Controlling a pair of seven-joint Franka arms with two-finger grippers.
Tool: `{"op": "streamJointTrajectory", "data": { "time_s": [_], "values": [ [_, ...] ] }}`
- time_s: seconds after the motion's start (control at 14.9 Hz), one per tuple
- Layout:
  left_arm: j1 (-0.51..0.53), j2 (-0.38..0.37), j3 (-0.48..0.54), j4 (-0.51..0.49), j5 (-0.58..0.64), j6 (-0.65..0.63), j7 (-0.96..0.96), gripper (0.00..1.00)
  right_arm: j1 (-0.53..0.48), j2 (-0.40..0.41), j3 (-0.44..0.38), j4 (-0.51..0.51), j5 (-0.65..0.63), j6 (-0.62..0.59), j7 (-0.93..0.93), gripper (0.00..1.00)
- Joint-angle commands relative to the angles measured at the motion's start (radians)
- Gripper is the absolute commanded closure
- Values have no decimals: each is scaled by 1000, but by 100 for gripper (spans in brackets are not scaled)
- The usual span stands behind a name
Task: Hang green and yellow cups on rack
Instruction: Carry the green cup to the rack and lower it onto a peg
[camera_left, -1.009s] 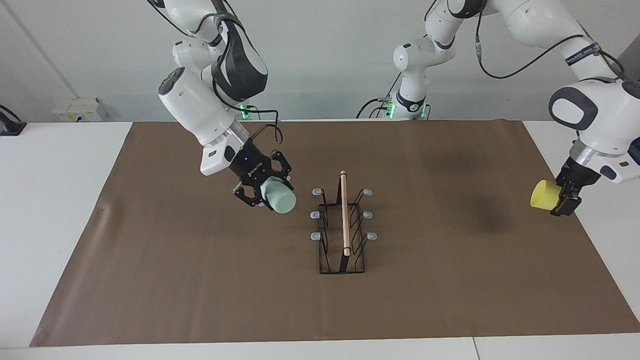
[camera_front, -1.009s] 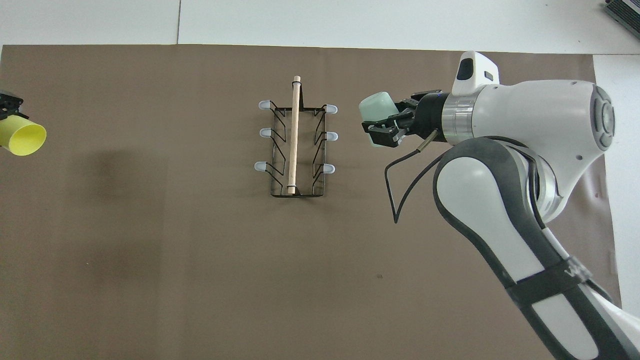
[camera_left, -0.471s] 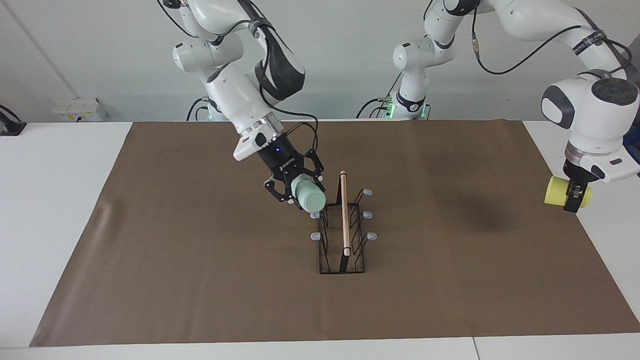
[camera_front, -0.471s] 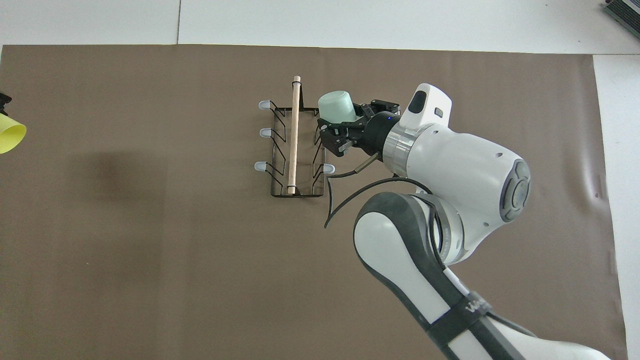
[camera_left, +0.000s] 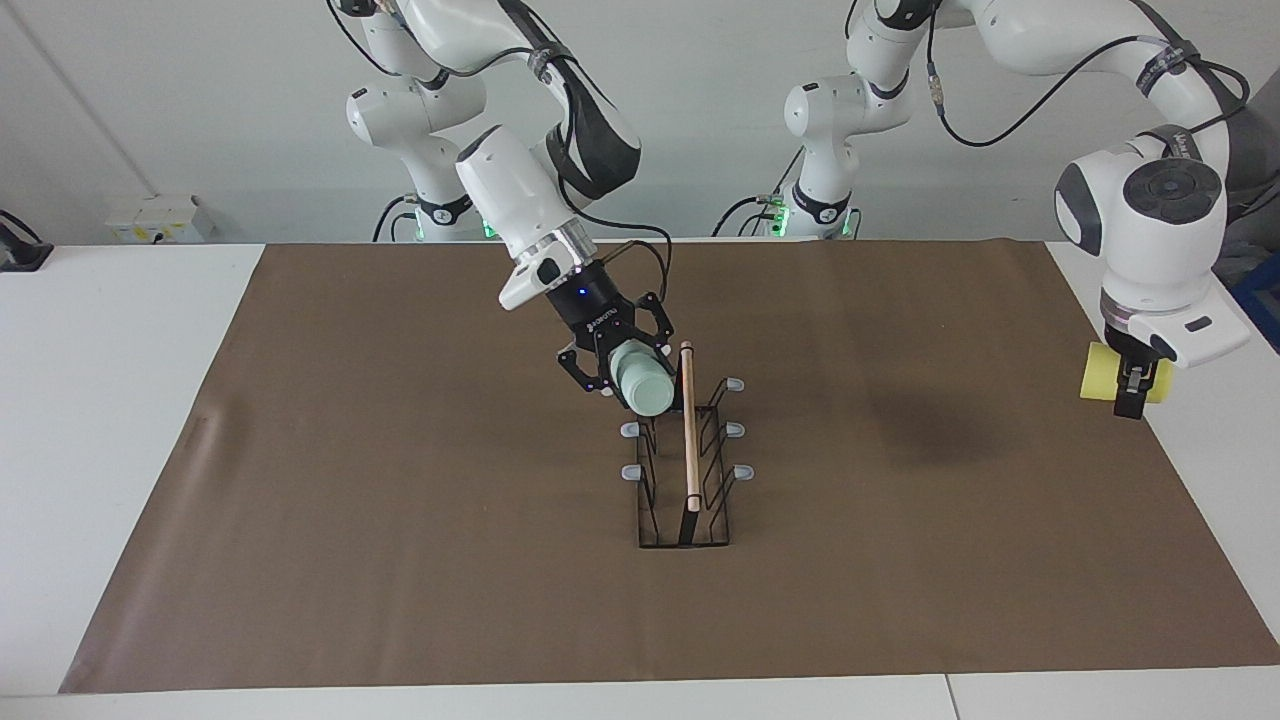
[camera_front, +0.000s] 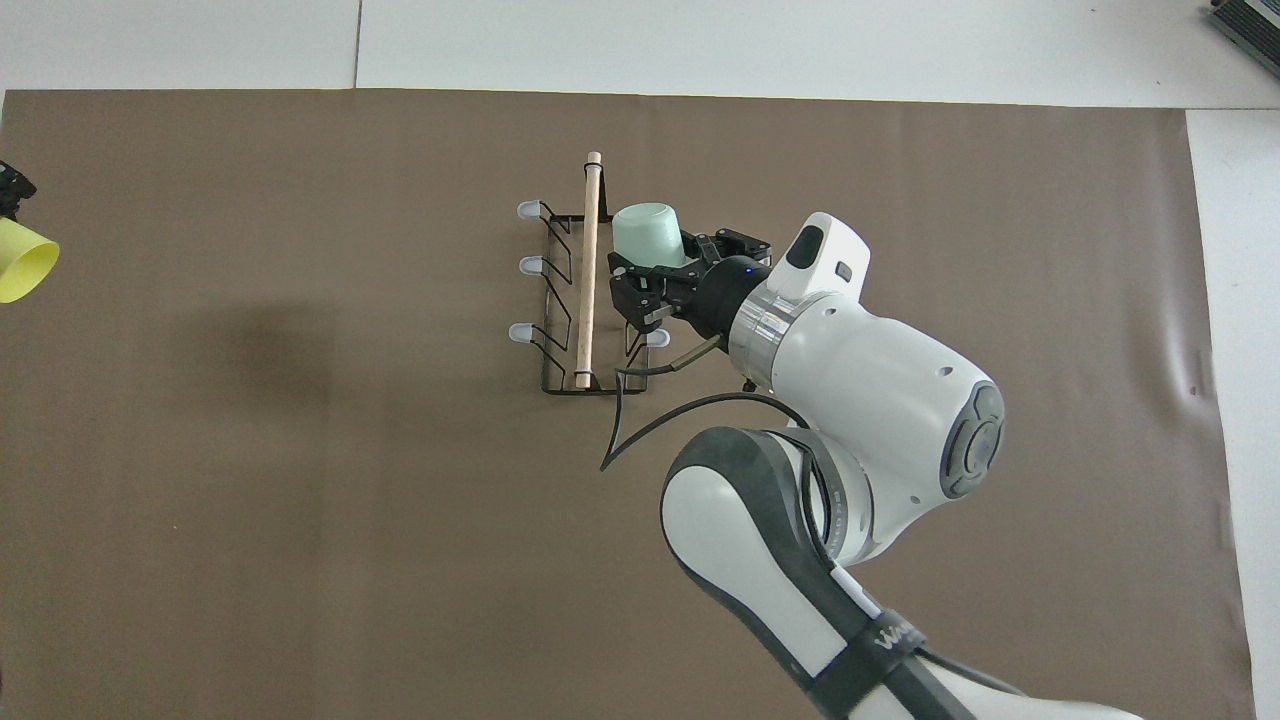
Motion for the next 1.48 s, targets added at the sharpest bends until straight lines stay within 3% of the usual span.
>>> {"op": "streamJointTrajectory", "data": {
  "time_s": [0.0,0.4,0.74,1.14,1.41],
  "values": [
    [-44,-2,11,71,73,-138,-96,100,36,-26,2,-70,50,82,0,100],
    [-144,-11,11,86,245,-347,-340,100,66,-57,2,-164,75,129,-26,100],
    [-160,-19,11,74,254,-364,-397,100,116,-48,2,-193,153,221,-55,100],
    [-268,-22,11,76,268,-462,-519,100,116,-48,2,-199,216,218,-81,100],
    [-324,-25,3,73,256,-461,-679,100,119,-48,5,-191,248,217,-95,100]
  ]
}}
